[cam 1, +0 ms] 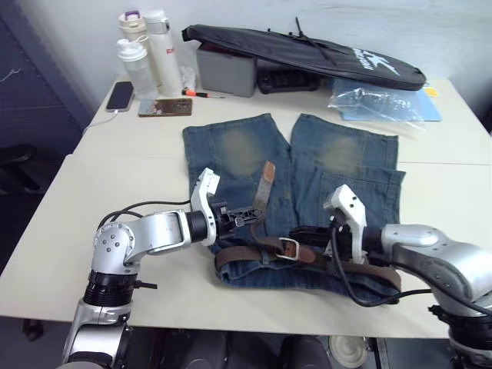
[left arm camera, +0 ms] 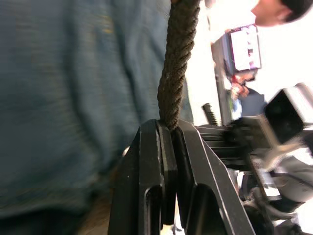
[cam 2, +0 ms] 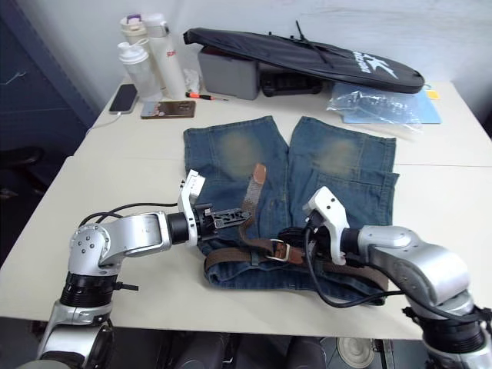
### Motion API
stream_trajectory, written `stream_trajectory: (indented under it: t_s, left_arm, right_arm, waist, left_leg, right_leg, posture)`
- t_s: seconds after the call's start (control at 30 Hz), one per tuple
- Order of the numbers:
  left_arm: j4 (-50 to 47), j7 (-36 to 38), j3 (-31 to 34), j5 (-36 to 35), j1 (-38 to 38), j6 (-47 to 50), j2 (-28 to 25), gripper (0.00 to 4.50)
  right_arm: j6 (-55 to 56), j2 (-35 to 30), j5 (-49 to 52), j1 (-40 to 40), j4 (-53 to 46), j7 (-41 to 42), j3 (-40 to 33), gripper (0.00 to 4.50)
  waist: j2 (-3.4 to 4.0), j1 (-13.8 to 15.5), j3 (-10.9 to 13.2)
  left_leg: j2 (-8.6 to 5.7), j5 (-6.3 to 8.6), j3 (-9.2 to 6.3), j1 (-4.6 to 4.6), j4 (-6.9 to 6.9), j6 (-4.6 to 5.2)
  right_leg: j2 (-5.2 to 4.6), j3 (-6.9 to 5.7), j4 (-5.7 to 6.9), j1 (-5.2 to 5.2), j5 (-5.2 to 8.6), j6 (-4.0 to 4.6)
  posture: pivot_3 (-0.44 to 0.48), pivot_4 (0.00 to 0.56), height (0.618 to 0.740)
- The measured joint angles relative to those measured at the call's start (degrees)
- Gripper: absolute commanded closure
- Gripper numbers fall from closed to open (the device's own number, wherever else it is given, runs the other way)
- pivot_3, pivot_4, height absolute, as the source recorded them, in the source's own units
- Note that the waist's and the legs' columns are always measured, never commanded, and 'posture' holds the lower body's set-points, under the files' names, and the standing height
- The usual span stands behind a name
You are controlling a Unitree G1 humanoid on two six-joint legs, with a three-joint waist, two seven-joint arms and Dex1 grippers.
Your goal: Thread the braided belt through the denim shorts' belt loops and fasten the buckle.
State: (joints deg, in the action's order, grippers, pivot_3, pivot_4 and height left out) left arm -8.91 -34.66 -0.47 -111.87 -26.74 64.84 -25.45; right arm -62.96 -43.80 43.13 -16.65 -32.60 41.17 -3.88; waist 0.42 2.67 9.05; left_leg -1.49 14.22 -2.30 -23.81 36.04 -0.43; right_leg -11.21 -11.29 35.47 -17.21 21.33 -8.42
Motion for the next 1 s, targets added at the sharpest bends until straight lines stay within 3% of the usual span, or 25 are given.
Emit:
stream_trajectory:
  t_s: [0.13, 0.37, 0.53, 0.7, 1.0]
  left_arm:
    - [-0.2, 3.2, -1.6, 0.0, -0.5, 0.7, -3.4, 4.50]
    - [-1.9, 8.9, -4.2, 0.0, -2.2, 1.6, -9.0, 4.50]
    - [-2.0, 10.0, -4.9, 0.0, -2.1, -0.1, -9.8, 4.50]
    - [-2.1, 13.4, -4.5, 0.3, -2.1, 0.0, -14.9, 4.50]
    - [-0.1, 16.8, -4.9, 5.3, -4.6, -0.4, -13.7, 4.50]
  right_arm:
    - [2.0, -5.3, 1.5, -0.8, -2.4, 4.9, -2.0, 4.45]
    - [12.5, -13.1, -4.6, 1.8, -2.3, 13.6, 1.8, 4.45]
    - [12.9, -11.3, -6.1, 3.0, 2.1, 13.3, 5.5, 4.45]
    - [13.0, -6.4, -6.3, 3.4, 5.4, 11.9, 6.7, 4.45]
    - [13.5, -0.6, -7.5, -0.5, 7.1, 10.5, 9.6, 4.45]
  waist:
    - [0.00, 0.4, 0.1]
    - [-0.09, 0.4, 0.5]
    - [-0.25, 0.4, 0.6]
    - [-0.23, 0.4, 0.6]
    - [-0.23, 0.3, 0.6]
  left_leg:
    - [0.07, -0.08, 0.39, 0.05, -0.05, -0.15]
    - [0.30, -0.12, 1.28, 0.63, -0.41, -0.34]
    - [0.31, -0.10, 1.35, 0.60, -0.41, -0.36]
    - [0.34, -0.08, 1.36, 0.61, -0.44, -0.40]
    - [0.35, -0.06, 1.38, 0.63, -0.43, -0.42]
  right_leg:
    - [0.79, 0.98, -0.49, 0.04, -0.06, -0.11]
    - [0.89, 1.95, -0.48, -0.15, -0.03, -0.03]
    - [0.90, 2.11, -0.48, -0.24, -0.05, -0.05]
    - [0.93, 2.13, -0.48, -0.27, -0.05, -0.05]
    - [0.95, 2.19, -0.47, -0.28, -0.05, -0.05]
  posture:
    - [0.000, 0.150, 0.656]
    - [0.000, 0.150, 0.656]
    - [0.000, 0.150, 0.656]
    - [0.000, 0.150, 0.656]
    - [0.000, 0.150, 0.656]
